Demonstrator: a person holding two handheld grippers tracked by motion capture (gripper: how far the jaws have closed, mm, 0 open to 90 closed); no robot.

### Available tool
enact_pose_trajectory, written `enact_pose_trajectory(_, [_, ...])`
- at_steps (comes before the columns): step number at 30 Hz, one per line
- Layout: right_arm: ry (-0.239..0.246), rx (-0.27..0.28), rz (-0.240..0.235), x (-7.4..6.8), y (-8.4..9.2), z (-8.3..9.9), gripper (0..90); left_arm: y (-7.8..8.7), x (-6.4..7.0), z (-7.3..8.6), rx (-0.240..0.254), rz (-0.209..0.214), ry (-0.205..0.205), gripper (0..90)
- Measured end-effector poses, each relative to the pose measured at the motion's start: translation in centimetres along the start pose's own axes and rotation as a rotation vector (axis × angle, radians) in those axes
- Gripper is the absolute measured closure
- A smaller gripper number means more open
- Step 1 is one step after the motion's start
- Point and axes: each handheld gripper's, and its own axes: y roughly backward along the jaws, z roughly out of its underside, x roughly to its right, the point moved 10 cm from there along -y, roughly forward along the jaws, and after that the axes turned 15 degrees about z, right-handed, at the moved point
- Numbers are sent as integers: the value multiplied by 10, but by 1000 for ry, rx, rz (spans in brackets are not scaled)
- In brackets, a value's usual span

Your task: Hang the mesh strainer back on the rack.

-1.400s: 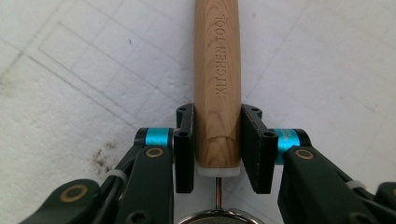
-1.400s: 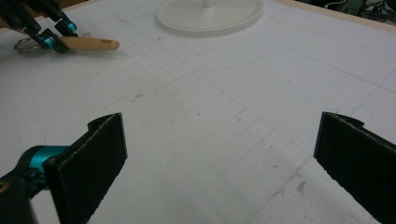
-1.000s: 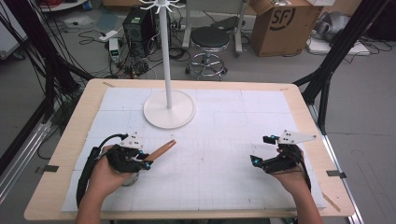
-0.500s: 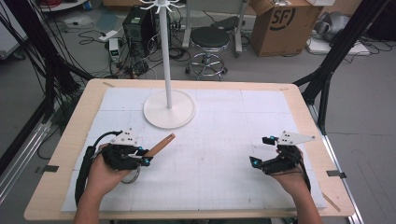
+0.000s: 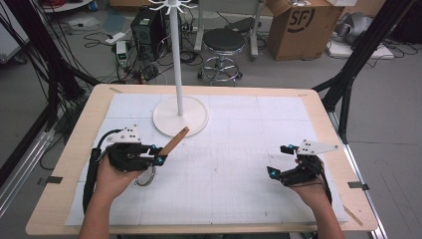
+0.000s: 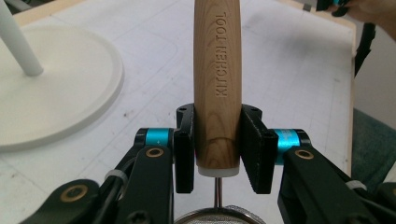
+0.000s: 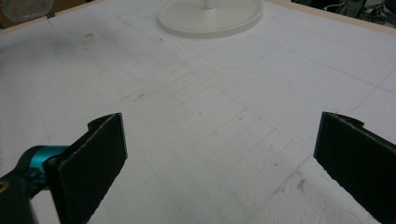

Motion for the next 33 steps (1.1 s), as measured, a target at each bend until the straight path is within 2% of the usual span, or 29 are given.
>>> enact_pose_trajectory(5, [0, 7, 2, 0, 1, -2, 13, 5, 1, -19, 19, 12, -17, 686])
enact_pose_trajectory(7, [1, 8, 3, 0, 1, -2, 13, 8, 1, -28, 40, 19, -26, 686])
enact_pose_trajectory(9, [1, 2, -1, -1, 0, -2, 13, 11, 0, -38, 56, 7, -44, 686])
enact_pose_trajectory(11, [7, 1, 1, -1, 0, -1, 13, 15, 0, -48, 85, 20, -53, 686])
enact_pose_trajectory(19, [6, -3, 0, -1, -1, -1, 13, 29, -5, -82, 77, -5, -79, 686])
enact_pose_trajectory(28, [7, -3, -4, -1, -1, -1, 13, 48, -12, -119, 143, -14, -85, 686])
enact_pose_trajectory(33, [1, -4, -6, -2, -1, -1, 14, 53, -17, -130, 144, -32, -90, 686])
